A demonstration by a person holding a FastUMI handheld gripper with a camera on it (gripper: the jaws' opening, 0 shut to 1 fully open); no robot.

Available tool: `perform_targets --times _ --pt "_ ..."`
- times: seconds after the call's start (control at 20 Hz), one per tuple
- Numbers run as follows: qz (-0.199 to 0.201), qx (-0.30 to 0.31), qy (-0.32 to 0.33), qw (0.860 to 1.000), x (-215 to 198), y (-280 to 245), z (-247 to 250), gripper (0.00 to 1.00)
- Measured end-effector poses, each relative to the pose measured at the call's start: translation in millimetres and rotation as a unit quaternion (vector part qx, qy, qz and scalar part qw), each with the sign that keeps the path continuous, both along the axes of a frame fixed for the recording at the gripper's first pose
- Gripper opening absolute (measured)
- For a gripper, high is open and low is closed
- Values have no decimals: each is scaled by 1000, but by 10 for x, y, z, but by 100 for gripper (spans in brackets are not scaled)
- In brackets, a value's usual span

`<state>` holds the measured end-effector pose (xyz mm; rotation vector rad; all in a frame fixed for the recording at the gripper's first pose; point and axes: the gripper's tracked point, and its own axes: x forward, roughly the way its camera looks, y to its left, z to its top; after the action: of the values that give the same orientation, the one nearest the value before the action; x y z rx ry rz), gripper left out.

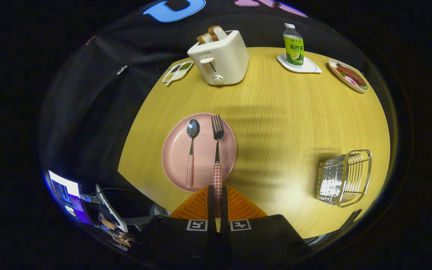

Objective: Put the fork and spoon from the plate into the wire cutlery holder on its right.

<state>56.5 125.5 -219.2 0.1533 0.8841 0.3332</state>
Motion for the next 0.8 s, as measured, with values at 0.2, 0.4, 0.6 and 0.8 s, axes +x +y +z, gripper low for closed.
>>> perform_targets --times 0.2,0.4,0.6,0.8 --pt "7 -19 -11 1000 -208 -591 377 7" --pt "-21 -20 13 1000 -330 -1168 557 7" --pt "-12 -57 34 998 -506 -1633 618 7" --pt "-8 -63 72 995 -626 -1894 640 7"
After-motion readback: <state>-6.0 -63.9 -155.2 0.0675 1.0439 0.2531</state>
